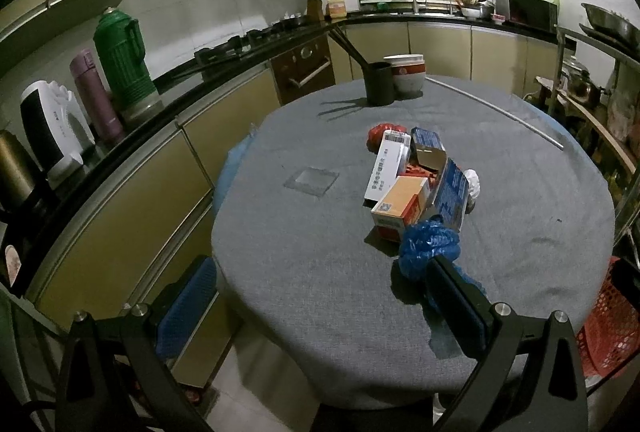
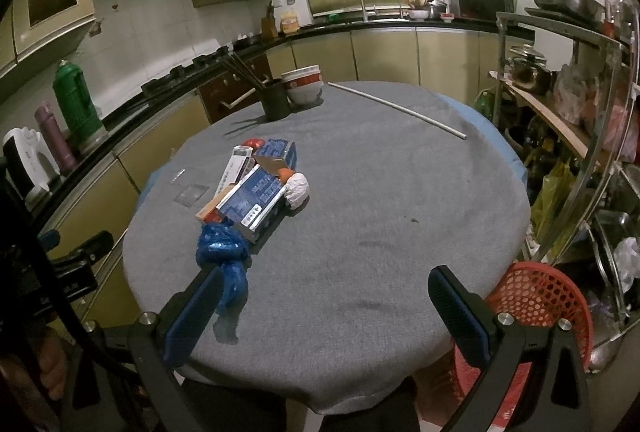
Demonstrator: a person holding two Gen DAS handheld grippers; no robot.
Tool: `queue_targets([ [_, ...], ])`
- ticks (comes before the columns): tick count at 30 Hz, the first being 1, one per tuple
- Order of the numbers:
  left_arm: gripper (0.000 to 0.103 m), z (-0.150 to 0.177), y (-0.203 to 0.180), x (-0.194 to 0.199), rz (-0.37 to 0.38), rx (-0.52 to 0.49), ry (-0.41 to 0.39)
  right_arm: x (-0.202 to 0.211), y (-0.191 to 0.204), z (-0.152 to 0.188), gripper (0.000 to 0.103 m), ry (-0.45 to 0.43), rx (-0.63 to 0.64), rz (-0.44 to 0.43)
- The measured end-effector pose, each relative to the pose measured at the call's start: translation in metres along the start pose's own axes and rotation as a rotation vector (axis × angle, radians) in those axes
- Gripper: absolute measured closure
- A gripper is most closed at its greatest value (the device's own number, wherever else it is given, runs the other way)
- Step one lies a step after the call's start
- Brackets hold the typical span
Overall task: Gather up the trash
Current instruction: 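Grasp the blue plastic bag with the left tool while the right tool grasps the blue box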
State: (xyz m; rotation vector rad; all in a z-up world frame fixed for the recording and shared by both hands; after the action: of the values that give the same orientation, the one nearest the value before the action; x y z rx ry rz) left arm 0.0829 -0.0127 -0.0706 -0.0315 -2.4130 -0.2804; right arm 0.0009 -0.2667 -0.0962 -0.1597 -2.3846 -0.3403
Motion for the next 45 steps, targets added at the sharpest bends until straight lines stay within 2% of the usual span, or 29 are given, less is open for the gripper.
queue_targets([
  [5, 0.0, 0.003, -0.006, -0.006, 0.025, -0.006, 0.031, -0.001, -0.008, 0.001, 0.0, 0.002, -0.017, -0.005],
  [8, 0.0, 0.008, -0.012, -0.019, 0.09, 0.012, 0.098, -0.003, -0.014, 0.002, 0.0, 0.004, -0.034, -0.005],
  [10, 0.0, 0.015, -0.016, -0.033, 0.152, 0.046, 0.171, -0.005, -0.021, 0.003, 0.0, 0.008, -0.054, -0.009],
  [14, 0.0, 0.026, -0.025, -0.058, 0.22, 0.108, 0.276, -0.01, -0.035, 0.006, 0.0, 0.026, -0.108, -0.033],
  [19, 0.0, 0.023, -0.043, -0.076, 0.318, 0.187, 0.33, -0.019, -0.052, 0.01, 0.001, 0.054, -0.18, -0.07],
  [23, 0.001, 0.026, -0.069, -0.099, 0.362, 0.16, 0.365, -0.025, -0.062, 0.013, 0.001, 0.067, -0.248, -0.117],
  [24, 0.008, 0.028, -0.073, -0.104, 0.379, 0.162, 0.383, -0.027, -0.064, 0.013, 0.001, 0.072, -0.274, -0.138],
  [25, 0.023, 0.031, -0.076, -0.111, 0.388, 0.167, 0.41, -0.029, -0.066, 0.013, 0.001, 0.074, -0.287, -0.15],
  [27, 0.043, 0.039, -0.078, -0.124, 0.436, 0.204, 0.471, -0.036, -0.066, 0.01, 0.004, 0.085, -0.311, -0.183],
  [29, 0.055, 0.044, -0.077, -0.129, 0.488, 0.238, 0.501, -0.042, -0.062, 0.008, 0.012, 0.097, -0.334, -0.225],
  [30, 0.068, 0.046, -0.074, -0.13, 0.494, 0.245, 0.501, -0.049, -0.058, 0.005, 0.015, 0.109, -0.352, -0.264],
  [32, 0.069, 0.044, -0.069, -0.129, 0.504, 0.248, 0.482, -0.061, -0.045, -0.001, 0.028, 0.131, -0.361, -0.314],
  [35, 0.074, 0.04, -0.057, -0.121, 0.52, 0.243, 0.438, -0.084, -0.017, -0.011, 0.03, 0.172, -0.339, -0.373],
  [36, 0.081, 0.04, -0.053, -0.119, 0.524, 0.238, 0.428, -0.092, -0.006, -0.014, 0.03, 0.186, -0.327, -0.394],
  [37, 0.094, 0.04, -0.049, -0.118, 0.528, 0.236, 0.422, -0.099, 0.002, -0.018, 0.03, 0.197, -0.319, -0.408],
  [39, 0.095, 0.038, -0.041, -0.114, 0.544, 0.23, 0.411, -0.118, 0.016, -0.025, 0.03, 0.211, -0.322, -0.422],
  [42, 0.095, 0.037, -0.028, -0.108, 0.532, 0.204, 0.373, -0.158, 0.041, -0.033, 0.03, 0.298, -0.358, -0.445],
  [45, 0.095, 0.035, -0.019, -0.11, 0.54, 0.204, 0.356, -0.189, 0.057, -0.036, 0.03, 0.355, -0.379, -0.416],
])
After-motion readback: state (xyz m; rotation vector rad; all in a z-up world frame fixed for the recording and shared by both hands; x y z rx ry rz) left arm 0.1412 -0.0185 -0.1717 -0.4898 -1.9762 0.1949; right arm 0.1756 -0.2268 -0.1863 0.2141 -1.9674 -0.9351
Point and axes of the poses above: each gripper's, at about its wrist camera, not at the fingertips, and x roughly against the way its jaws point, y to its left, z to its underside, the point moved 6 cm from there along -x, roughly the way its jaws point, and after that the axes turned 1 degree about -z, right-handed, at the moved point
